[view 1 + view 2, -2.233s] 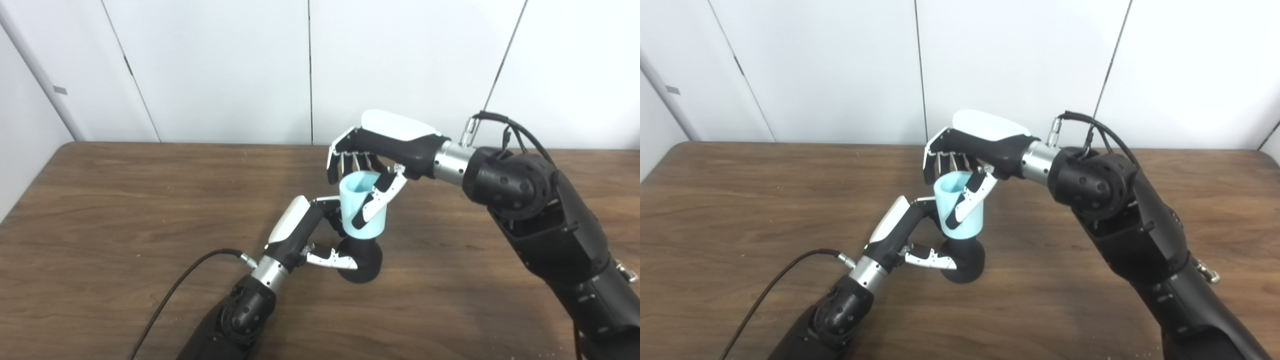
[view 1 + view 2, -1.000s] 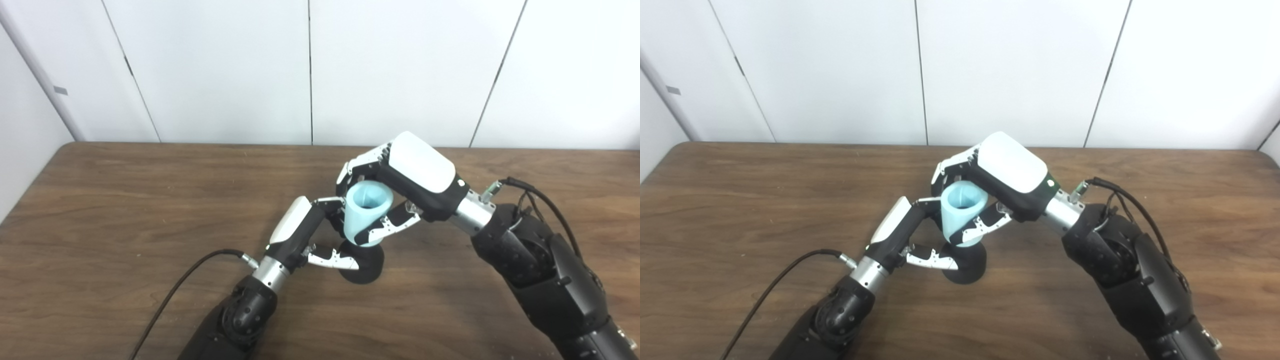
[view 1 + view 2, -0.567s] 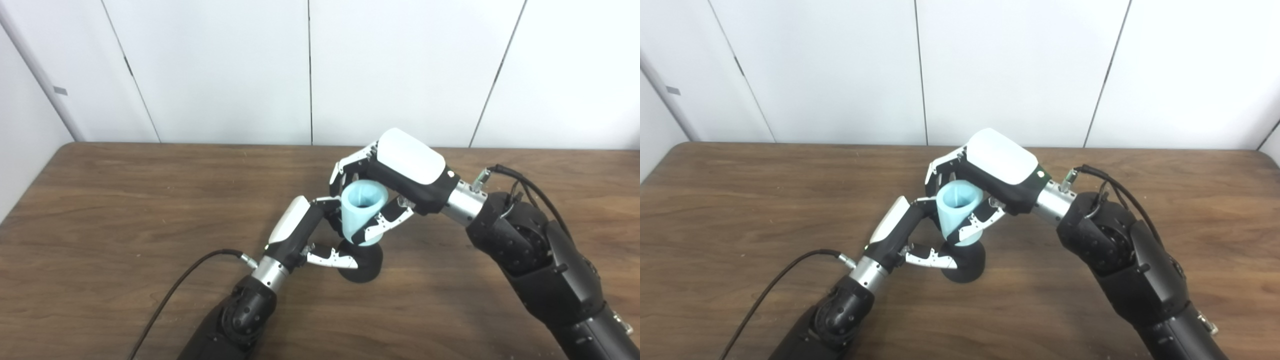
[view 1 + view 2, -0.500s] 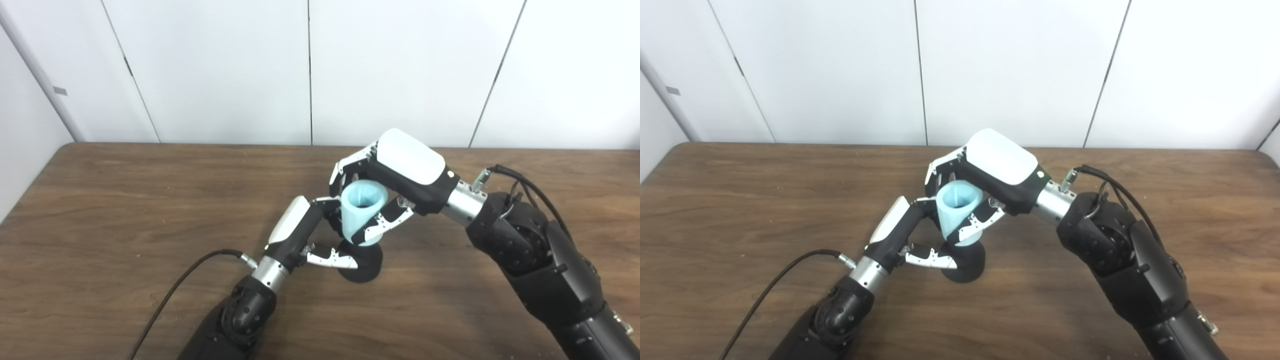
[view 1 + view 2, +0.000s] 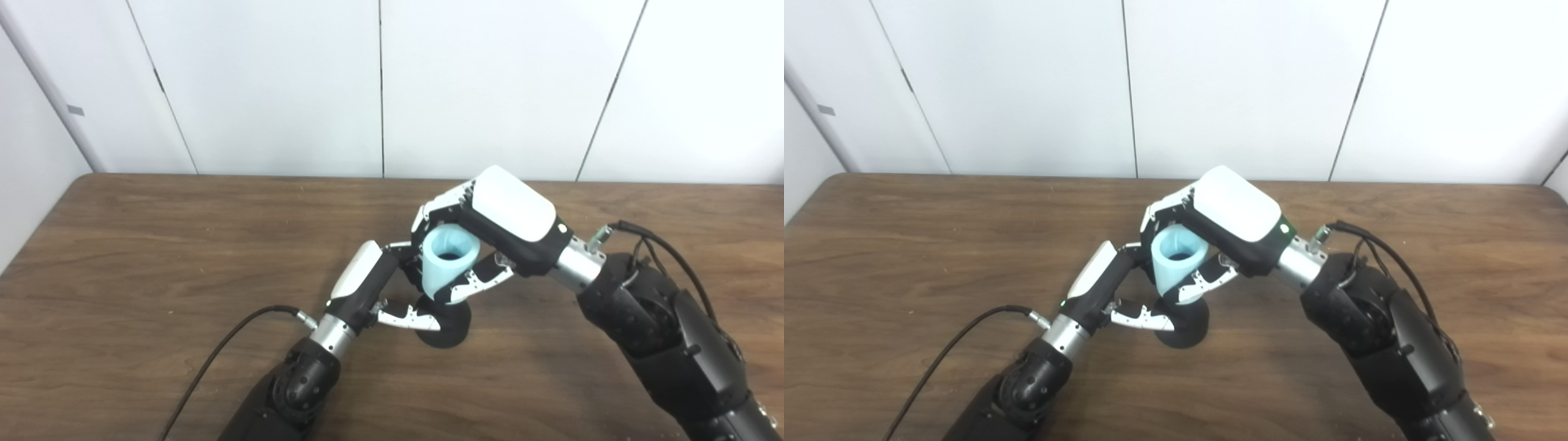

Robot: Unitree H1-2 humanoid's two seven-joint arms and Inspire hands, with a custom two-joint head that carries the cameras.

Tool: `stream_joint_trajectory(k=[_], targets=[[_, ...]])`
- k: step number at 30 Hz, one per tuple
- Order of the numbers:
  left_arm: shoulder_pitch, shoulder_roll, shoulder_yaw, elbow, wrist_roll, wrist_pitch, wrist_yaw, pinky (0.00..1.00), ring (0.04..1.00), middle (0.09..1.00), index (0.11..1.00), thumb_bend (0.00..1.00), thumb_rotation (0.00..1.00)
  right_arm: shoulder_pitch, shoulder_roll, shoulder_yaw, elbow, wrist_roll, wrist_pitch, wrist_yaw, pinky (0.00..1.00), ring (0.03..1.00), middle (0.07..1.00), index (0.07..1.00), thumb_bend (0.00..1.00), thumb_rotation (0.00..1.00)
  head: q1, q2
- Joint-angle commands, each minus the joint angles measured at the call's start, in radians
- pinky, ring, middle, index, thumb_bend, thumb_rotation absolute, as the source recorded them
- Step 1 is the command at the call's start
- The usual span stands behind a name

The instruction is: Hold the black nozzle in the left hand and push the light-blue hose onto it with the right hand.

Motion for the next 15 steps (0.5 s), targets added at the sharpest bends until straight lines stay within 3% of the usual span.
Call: stream_joint_trajectory(k=[1, 15], targets=[[0.063, 0.016, -0.030, 0.050, 0.042, 0.034, -0.049, 0.42, 0.379, 0.351, 0.472, 0.52, 0.08, 0.029, -0.027, 0.015, 0.012, -0.052, -0.034, 0.022, 0.33, 0.396, 0.451, 0.512, 0.53, 0.00, 0.002, 0.001], [0.062, 0.018, -0.033, 0.048, 0.042, 0.034, -0.047, 0.43, 0.384, 0.352, 0.472, 0.52, 0.08, 0.049, -0.021, 0.015, 0.027, -0.105, -0.050, -0.051, 0.34, 0.411, 0.461, 0.506, 0.53, 0.00, 0.006, 0.004]])
